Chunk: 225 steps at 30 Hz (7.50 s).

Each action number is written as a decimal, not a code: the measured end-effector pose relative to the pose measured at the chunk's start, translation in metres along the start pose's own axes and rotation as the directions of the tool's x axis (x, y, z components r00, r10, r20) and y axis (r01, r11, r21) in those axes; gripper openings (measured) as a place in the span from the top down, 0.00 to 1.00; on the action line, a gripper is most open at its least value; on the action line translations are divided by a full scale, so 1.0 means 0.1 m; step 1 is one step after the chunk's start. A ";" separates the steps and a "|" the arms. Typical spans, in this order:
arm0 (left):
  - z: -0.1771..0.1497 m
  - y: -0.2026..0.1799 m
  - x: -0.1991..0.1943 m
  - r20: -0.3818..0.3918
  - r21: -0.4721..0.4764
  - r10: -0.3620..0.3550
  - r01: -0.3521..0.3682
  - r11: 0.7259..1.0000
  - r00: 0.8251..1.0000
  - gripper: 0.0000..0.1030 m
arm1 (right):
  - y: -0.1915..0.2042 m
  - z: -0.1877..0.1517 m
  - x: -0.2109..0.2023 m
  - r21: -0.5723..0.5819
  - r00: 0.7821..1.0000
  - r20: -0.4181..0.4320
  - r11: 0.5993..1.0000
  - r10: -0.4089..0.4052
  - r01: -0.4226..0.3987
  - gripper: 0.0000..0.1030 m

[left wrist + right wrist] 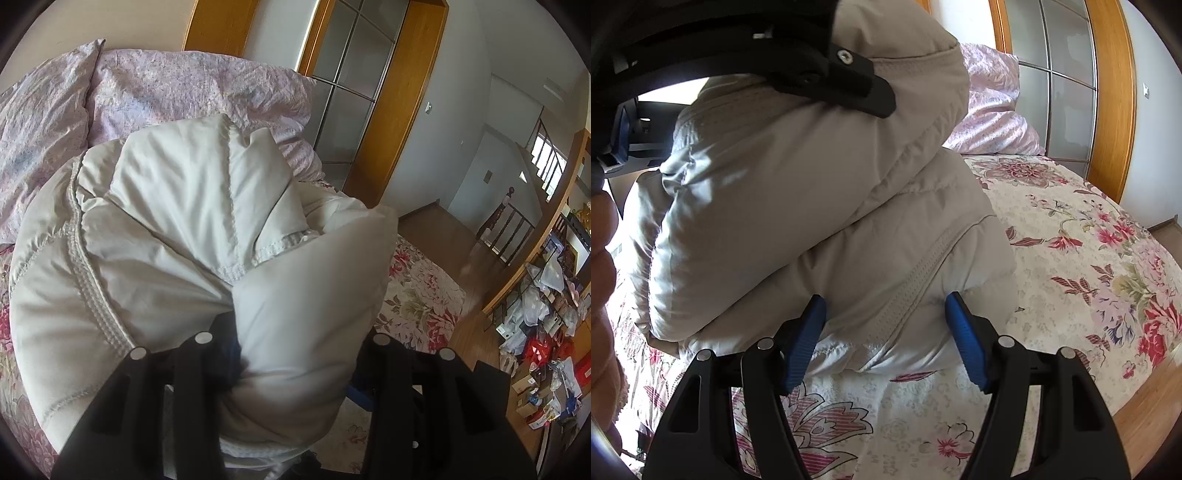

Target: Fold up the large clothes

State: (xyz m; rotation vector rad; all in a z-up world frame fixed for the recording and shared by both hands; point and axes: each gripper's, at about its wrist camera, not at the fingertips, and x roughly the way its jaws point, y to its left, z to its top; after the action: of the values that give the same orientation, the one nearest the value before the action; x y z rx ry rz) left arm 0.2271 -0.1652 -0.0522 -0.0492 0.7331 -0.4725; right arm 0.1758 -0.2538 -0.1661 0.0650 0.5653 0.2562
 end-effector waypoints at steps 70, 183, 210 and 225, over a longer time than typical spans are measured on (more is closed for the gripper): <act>0.04 1.08 0.06 0.106 -0.053 0.398 -0.394 0.917 0.911 0.29 | 0.26 1.30 -0.83 -0.122 0.941 0.230 0.966 0.249 -0.226 0.30; 0.25 1.51 0.68 -0.008 -0.080 0.520 -0.519 0.851 0.854 0.02 | -0.46 1.07 1.23 -0.051 0.989 -0.121 0.996 -0.084 0.079 0.48; 0.23 1.57 0.78 -0.017 -0.074 0.523 -0.523 0.849 0.852 0.02 | -0.44 1.00 1.26 -0.053 0.990 -0.077 0.992 -0.117 0.113 0.48; 0.22 1.58 0.78 -0.016 -0.074 0.522 -0.522 0.850 0.853 0.02 | -0.46 0.99 1.26 -0.048 0.991 -0.072 0.993 -0.112 0.109 0.48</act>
State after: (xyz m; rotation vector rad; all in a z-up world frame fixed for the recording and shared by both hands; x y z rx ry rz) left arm 0.3550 -0.0605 -0.1174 0.0785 0.7246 0.0803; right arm 0.3419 -0.2645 -0.1542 -0.0186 0.6356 0.1636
